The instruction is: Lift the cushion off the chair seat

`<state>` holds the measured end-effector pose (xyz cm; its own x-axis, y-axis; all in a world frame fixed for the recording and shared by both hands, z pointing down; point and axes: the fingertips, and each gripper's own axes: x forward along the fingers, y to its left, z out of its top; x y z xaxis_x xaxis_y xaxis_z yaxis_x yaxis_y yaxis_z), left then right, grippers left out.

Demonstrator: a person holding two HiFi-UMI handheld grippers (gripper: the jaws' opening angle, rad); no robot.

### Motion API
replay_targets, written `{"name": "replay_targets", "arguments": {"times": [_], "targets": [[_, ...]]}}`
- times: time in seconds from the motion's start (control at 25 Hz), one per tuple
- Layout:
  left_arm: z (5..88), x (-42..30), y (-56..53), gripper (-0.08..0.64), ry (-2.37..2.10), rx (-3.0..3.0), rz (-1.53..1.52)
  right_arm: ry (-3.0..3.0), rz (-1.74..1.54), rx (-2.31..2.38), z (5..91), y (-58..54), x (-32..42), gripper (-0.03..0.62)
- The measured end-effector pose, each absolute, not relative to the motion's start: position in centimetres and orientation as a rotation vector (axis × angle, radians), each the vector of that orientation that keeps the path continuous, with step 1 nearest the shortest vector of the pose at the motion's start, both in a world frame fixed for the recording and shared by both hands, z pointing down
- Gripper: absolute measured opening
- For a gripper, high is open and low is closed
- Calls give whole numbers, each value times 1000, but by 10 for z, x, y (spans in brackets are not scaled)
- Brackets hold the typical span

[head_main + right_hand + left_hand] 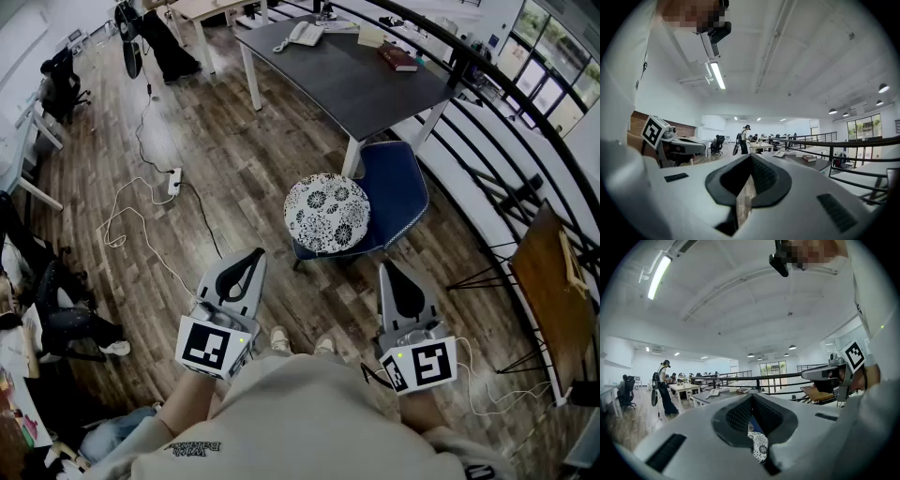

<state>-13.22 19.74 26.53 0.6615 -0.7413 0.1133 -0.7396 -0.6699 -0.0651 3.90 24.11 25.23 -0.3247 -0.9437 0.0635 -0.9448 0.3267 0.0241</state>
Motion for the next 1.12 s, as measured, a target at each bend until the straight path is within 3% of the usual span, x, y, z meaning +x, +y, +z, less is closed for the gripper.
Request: {"name": "replay_targets", "arguments": {"times": [1.12], "targets": [[286, -82, 212, 5, 1334, -2879, -274, -2484, 146, 1811, 276, 254, 92, 3]]}}
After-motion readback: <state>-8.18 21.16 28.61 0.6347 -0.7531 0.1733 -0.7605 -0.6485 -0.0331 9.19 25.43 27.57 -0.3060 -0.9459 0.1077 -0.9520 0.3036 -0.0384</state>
